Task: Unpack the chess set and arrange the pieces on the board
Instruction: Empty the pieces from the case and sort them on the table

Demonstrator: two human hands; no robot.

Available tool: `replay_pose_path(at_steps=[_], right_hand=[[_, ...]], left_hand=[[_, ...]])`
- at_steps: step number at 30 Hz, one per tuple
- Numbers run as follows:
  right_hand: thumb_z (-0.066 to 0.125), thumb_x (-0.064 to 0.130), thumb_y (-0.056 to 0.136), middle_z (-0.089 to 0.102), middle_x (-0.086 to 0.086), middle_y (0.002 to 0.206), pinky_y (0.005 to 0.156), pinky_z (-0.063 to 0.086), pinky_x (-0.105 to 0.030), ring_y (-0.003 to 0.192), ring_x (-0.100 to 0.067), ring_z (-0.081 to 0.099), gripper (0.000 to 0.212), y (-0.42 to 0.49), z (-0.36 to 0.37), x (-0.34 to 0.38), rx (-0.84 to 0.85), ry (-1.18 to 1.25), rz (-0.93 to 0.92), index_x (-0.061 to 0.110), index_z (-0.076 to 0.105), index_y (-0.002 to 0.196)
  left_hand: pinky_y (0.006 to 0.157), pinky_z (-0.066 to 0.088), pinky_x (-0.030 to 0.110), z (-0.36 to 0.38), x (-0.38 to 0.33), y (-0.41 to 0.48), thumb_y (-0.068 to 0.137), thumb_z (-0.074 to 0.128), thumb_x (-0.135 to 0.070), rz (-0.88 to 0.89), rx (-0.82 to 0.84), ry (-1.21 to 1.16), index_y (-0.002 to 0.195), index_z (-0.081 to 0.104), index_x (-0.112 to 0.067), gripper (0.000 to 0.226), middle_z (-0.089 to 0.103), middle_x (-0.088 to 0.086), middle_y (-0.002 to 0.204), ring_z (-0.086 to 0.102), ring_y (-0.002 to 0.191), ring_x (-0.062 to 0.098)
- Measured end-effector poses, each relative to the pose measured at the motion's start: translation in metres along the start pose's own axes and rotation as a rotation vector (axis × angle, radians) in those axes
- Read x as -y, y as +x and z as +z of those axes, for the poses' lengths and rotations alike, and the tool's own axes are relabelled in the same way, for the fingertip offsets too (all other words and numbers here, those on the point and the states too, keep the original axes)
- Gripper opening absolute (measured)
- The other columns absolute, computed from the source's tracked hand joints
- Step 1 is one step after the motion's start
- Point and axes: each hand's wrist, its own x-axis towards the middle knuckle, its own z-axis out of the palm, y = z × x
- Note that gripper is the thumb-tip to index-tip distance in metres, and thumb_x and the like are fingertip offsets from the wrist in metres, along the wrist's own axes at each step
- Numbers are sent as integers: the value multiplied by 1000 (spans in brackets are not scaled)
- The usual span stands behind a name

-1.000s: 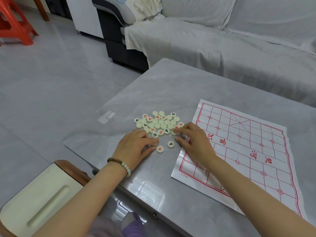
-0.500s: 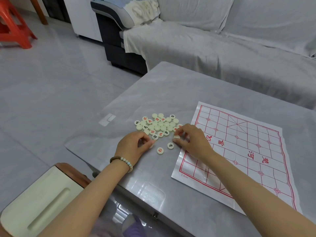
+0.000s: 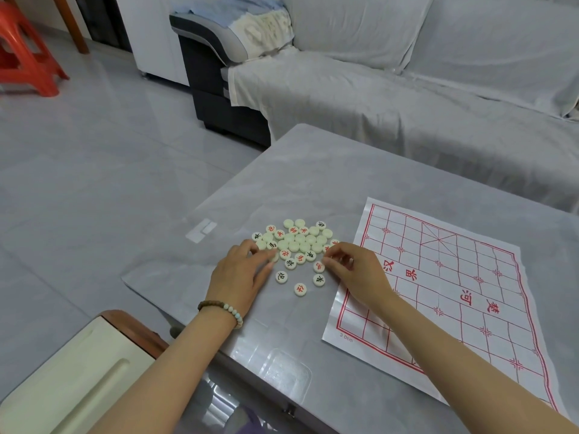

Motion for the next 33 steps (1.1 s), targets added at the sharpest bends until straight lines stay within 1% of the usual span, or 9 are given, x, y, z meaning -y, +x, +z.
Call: replay_pose_path(at_steps=[4,7,9,14,18,24,28,31,33], right_hand=[[62,27,89,55,7,90,67,40,-17,77,-6,50,16,3,0,-1,-59,-66,-66,29,65,104],[59,31,90,49,7,96,72,39,-20,79,-8,47,27,13,0,-2,7,-147,-105,28,64,116],[60,34,89,48,8,97,73,39,-23,81,-10,47,27,17,3,-3,29,-199,-120,27,65,115],[66,33,85,50,7,100,81,48,-32,87,-14,53,20,24,3,0,17,-173,-104,26,67,103],[62,38,86,48,9,101,82,45,-29,88,-12,51,23,21,-1,-3,51,-233,-127,23,64,103],[55,32,92,46,7,99,77,36,-19,86,-6,45,20,18,-5,-4,75,-188,-119,17,67,96],[60,32,89,47,8,100,78,38,-19,89,-8,48,14,20,-6,-5,48,-154,-108,22,64,97],[62,34,87,46,10,98,76,36,-22,88,-11,49,22,30,-8,-4,1,-137,-101,25,66,107],[64,37,85,45,10,96,75,36,-24,88,-13,49,24,38,-6,-3,12,-186,-107,28,69,107]], left_hand=[[62,45,26,-3,-2,-1,84,66,-31,-105,18,-94,100,70,-27,17,54,-6,92,51,84,11],[65,40,16,-4,-2,0,81,68,-33,-167,52,-156,97,69,-28,16,53,-10,89,47,81,4],[65,37,14,-4,-1,1,81,68,-33,-196,79,-189,96,68,-27,16,54,-11,86,45,78,2],[59,31,13,-4,-3,6,88,58,-38,-247,81,-164,87,67,-24,17,50,-15,73,43,70,-1],[57,29,12,-3,-6,8,86,58,-41,-278,94,-154,81,63,-26,16,51,-15,74,45,70,-4],[59,35,12,-6,-11,15,86,59,-38,-281,45,-185,89,59,-29,10,53,-13,85,48,74,-1],[71,41,21,-2,-6,18,87,59,-39,-225,17,-79,106,61,-25,23,51,-9,100,50,89,9],[74,41,24,-3,0,20,88,58,-38,-266,33,-24,115,60,-25,30,51,-7,105,50,94,13],[75,44,26,-2,2,20,87,60,-37,-288,29,-20,116,60,-25,31,52,-7,105,50,96,13]])
